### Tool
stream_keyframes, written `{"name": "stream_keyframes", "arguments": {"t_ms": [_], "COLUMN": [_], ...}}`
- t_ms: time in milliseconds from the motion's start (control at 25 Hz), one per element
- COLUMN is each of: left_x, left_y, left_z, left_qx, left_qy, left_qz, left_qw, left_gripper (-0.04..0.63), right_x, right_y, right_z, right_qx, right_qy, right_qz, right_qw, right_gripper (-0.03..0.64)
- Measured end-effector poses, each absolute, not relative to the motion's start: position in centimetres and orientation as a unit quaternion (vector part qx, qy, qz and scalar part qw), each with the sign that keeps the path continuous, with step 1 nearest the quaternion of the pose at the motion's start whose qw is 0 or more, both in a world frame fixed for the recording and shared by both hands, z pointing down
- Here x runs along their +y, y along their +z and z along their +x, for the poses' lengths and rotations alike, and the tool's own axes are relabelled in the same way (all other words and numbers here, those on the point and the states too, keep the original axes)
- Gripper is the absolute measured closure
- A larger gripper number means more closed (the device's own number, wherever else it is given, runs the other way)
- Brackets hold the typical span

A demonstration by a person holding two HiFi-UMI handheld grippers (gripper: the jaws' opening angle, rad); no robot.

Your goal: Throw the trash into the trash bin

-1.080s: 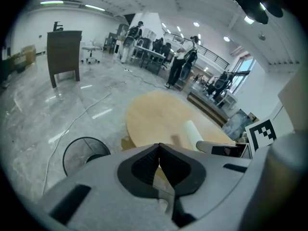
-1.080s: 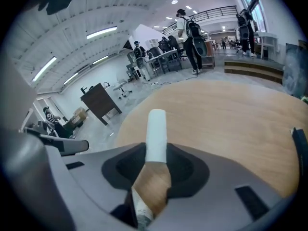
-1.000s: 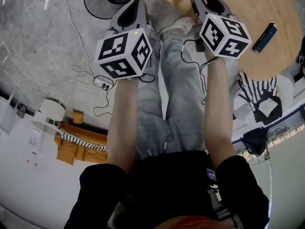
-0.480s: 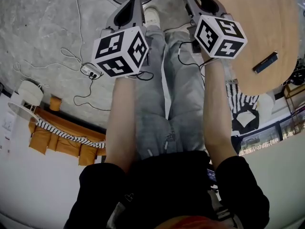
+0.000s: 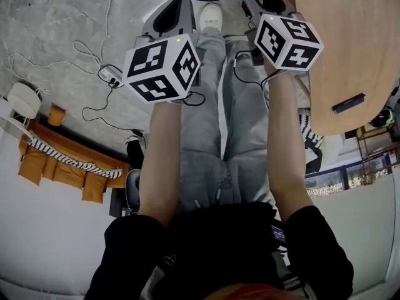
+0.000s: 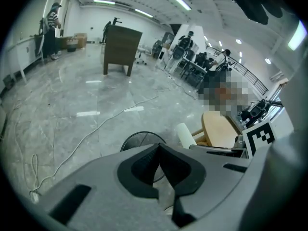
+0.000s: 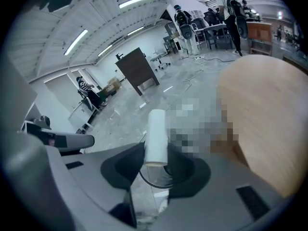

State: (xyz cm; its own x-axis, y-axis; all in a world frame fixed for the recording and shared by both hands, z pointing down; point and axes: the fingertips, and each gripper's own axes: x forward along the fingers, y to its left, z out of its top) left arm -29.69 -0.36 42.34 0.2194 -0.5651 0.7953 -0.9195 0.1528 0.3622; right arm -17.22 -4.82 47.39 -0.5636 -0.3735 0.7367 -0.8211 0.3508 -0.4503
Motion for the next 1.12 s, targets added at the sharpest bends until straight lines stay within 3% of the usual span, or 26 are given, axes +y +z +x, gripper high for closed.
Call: {"name": "stream_keyframes", "arguments": {"t_ms": [360,400,520,560,680,880,1120], "left_x": [1.0,0.7,-0.6,-1.1,-2.9,-4.3,-5.2], "left_y": [44.6,44.6,44.9,44.8,44.0,43.3,40.5], "left_z": [-30.1,-30.1,-30.0,-29.7,-28.1,-23.3,-16.3], "left_qx": [-0.597,-0.595,-0.584,-0.580,-0.562,-0.525,-0.486], "left_qy": [0.178,0.181,0.184,0.184,0.184,0.206,0.216], "left_qz": [0.604,0.606,0.618,0.625,0.650,0.684,0.725], "left_qw": [0.497,0.496,0.492,0.489,0.477,0.463,0.438], "left_gripper": [0.589,0.589,0.589,0.589,0.589,0.589,0.589], "right_x": [-4.5,-4.5,-4.7,-4.7,-4.9,-5.7,-5.1], "right_y": [49.6,49.4,49.5,49.3,47.7,44.7,41.4], "right_z": [-18.3,-18.2,-18.1,-18.1,-17.7,-14.2,-7.4], "right_qx": [-0.782,-0.779,-0.775,-0.779,-0.798,-0.801,-0.794], "right_qy": [0.412,0.418,0.419,0.409,0.381,0.391,0.358], "right_qz": [0.378,0.383,0.394,0.393,0.385,0.412,0.455], "right_qw": [0.275,0.268,0.262,0.267,0.263,0.189,0.186], "right_gripper": [0.419,0.432,0.574,0.588,0.598,0.600,0.600]}}
